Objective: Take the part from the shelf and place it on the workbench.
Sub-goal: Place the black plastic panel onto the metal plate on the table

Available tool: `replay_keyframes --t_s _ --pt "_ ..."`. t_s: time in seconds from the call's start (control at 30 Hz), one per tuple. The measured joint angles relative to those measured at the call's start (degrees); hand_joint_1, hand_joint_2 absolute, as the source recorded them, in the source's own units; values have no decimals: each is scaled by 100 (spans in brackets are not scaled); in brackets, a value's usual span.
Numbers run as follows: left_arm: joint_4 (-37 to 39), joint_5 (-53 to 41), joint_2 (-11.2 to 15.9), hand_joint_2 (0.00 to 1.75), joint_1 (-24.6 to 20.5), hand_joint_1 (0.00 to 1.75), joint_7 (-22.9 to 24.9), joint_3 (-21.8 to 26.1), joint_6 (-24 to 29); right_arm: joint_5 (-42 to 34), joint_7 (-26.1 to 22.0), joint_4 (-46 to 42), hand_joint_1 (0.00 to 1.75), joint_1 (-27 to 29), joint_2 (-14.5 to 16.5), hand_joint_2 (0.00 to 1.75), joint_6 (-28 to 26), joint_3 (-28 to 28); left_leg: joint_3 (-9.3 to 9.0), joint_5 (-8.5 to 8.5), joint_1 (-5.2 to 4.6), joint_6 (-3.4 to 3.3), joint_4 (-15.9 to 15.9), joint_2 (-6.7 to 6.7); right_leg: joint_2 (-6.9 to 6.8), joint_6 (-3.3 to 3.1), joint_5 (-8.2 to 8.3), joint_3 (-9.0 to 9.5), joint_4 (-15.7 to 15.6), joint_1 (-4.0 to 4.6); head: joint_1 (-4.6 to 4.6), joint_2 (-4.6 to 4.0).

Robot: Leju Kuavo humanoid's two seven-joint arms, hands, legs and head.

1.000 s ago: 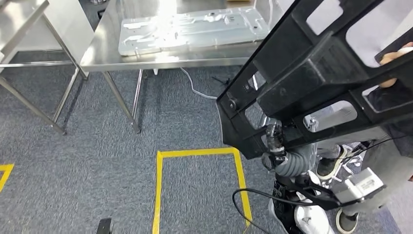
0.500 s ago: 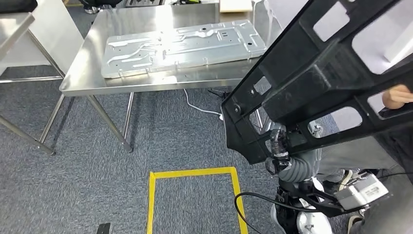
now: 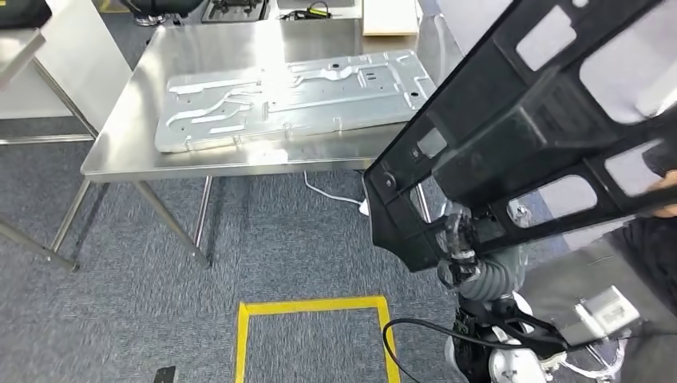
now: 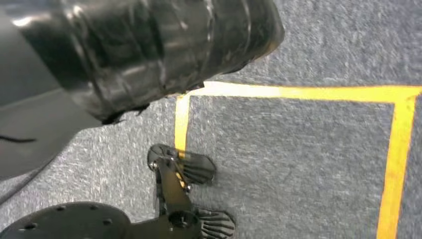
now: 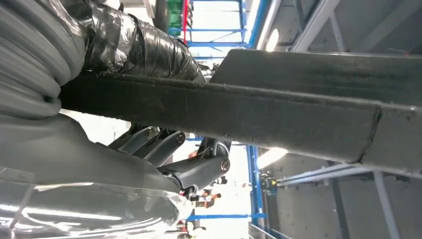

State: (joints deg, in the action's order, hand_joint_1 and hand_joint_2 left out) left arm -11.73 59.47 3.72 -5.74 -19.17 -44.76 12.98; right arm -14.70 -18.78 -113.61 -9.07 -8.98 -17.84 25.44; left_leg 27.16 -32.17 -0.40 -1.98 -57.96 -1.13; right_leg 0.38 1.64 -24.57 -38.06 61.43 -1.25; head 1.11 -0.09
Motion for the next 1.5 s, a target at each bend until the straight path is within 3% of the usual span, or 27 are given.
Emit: replay_keyframes --t_s 0.07,0.13,0.2,0.27,0.3,0.33,0.37,0.43,0.5,0.57,0.67,0.7,0.77,0.8,0.83,0.87,0.93,1.0,1.1,1.17,1.23,1.3,1.37,1.43,1.47,1.5 --pt "3 2 0 0 -24 0 4 0 -1 -1 -1 -7 175 5 -5 175 -14 -13 -5 -26 8 65 -49 -4 9 -142 2 41 -26 35 -3 0" --pt "3 2 -6 0 -31 0 7 0 -1 28 2 -21 175 1 -8 175 -52 -16 92 29 24 115 -329 14 11 -236 -54 151 -69 34 3 0" --pt "3 4 -10 0 -38 0 23 0 4 99 6 -28 175 -4 -9 175 -91 -17 457 -49 40 170 -939 35 -4 -302 -130 300 -118 33 15 0" --pt "4 13 -11 0 -37 0 62 0 25 172 14 -29 175 -8 -9 175 -120 -17 950 -324 49 204 -1532 42 -15 -330 -220 419 -139 52 21 0" --pt "4 17 -11 0 -32 0 83 0 40 197 19 -29 175 -8 -9 175 -133 -17 1137 -414 48 202 -1657 44 -18 -335 -272 479 -142 65 22 0" --pt "5 20 -11 0 -26 0 101 0 57 218 21 -29 175 -8 -9 175 -144 -17 1248 -381 44 183 -1619 46 -27 -338 -329 549 -142 79 22 0" --pt "5 21 -11 0 -21 0 115 0 71 233 23 -29 175 -8 -9 175 -154 -17 1274 -206 33 149 -1416 57 -43 -340 -390 630 -142 93 22 0" --pt "6 22 -5 0 -15 0 128 0 89 256 26 -28 175 -7 -9 175 -170 -17 1174 425 -47 32 -732 219 -100 -330 -512 784 -152 112 17 0" --pt "7 22 8 0 -31 0 139 0 92 291 30 -26 175 -2 -9 175 -184 -16 1108 781 -155 -78 -271 409 -170 -290 -597 859 -170 125 24 0" --pt "8 22 15 0 -51 0 146 0 92 319 47 -26 175 0 -9 175 -190 -15 1104 810 -199 -126 -174 387 -255 -228 -644 889 -208 140 35 0" --pt "7 21 8 0 -40 0 146 0 92 329 67 -36 175 -14 -11 175 -190 -16 971 877 -126 -151 -4 228 -249 -153 -818 873 -74 145 33 0" --pt "7 20 5 0 -39 0 146 0 92 332 69 -39 175 -17 -12 175 -190 -17 921 874 -101 -164 36 179 -187 -133 -944 752 183 133 29 0" --pt "7 18 3 0 -47 0 146 -1 90 333 74 -36 175 -9 -16 175 -190 -17 865 834 -94 -191 47 66 -95 -86 -1195 329 930 102 24 0" --pt "7 17 3 0 -50 0 146 -1 89 333 76 -33 175 -2 -18 175 -190 -17 843 808 -89 -194 39 -1 -80 -58 -1225 125 1210 79 24 0" --pt "7 18 2 0 -50 0 146 -2 87 332 78 -31 175 4 -20 175 -190 -17 819 779 -80 -185 25 -73 -74 -28 -1144 4 1301 55 25 0" --pt "6 19 2 0 -50 0 146 -2 86 332 79 -29 175 6 -20 175 -190 -17 794 744 -63 -166 -4 -142 -66 2 -948 -12 1174 30 25 0" --pt "6 19 0 0 -45 0 146 -2 86 332 78 -26 175 3 -21 175 -193 -17 762 650 -24 -111 -94 -246 -27 53 -473 174 545 -12 21 0" --pt "7 17 3 0 -36 0 146 -2 88 320 71 -28 175 0 -22 175 -200 -18 801 575 -9 -50 -217 -314 49 24 -296 339 72 -24 11 0" --pt "8 15 4 0 -10 0 138 -2 87 221 22 -35 175 2 -21 175 -197 -22 863 560 -7 -41 -257 -337 109 -77 -327 364 -32 7 16 0" --pt "8 11 7 0 -3 0 130 -2 81 156 -17 -37 175 3 -20 175 -195 -34 838 561 -13 -57 -224 -325 132 -79 -312 385 -88 4 21 0" --pt "8 8 14 0 -23 0 117 -2 79 133 -32 -48 175 5 -19 175 -193 -48 686 633 -8 -117 16 -301 140 -77 -266 478 -231 1 28 0" --pt "8 7 14 0 -32 0 107 -2 73 125 -38 -60 175 0 -18 175 -193 -55 412 764 39 -169 423 -252 95 -70 -302 517 -208 20 14 0" --pt "8 6 14 0 -29 0 102 -3 62 120 -48 -62 175 -7 -18 175 -192 -61 232 818 90 -150 641 -208 53 -25 -541 281 286 -2 -6 0" --pt "8 7 15 0 -31 0 97 -3 55 108 -56 -60 175 9 -19 175 -190 -63 186 781 144 -77 652 -194 46 66 -723 -62 859 -82 -7 0" --pt "8 8 15 0 -29 0 95 -3 52 102 -57 -59 175 20 -20 175 -188 -64 179 742 181 -17 621 -194 43 126 -675 -131 926 -134 -7 0" --pt "8 8 15 0 -25 0 94 -3 49 98 -59 -58 175 27 -20 175 -185 -64 176 690 228 53 563 -200 39 196 -525 -89 781 -196 -6 0"
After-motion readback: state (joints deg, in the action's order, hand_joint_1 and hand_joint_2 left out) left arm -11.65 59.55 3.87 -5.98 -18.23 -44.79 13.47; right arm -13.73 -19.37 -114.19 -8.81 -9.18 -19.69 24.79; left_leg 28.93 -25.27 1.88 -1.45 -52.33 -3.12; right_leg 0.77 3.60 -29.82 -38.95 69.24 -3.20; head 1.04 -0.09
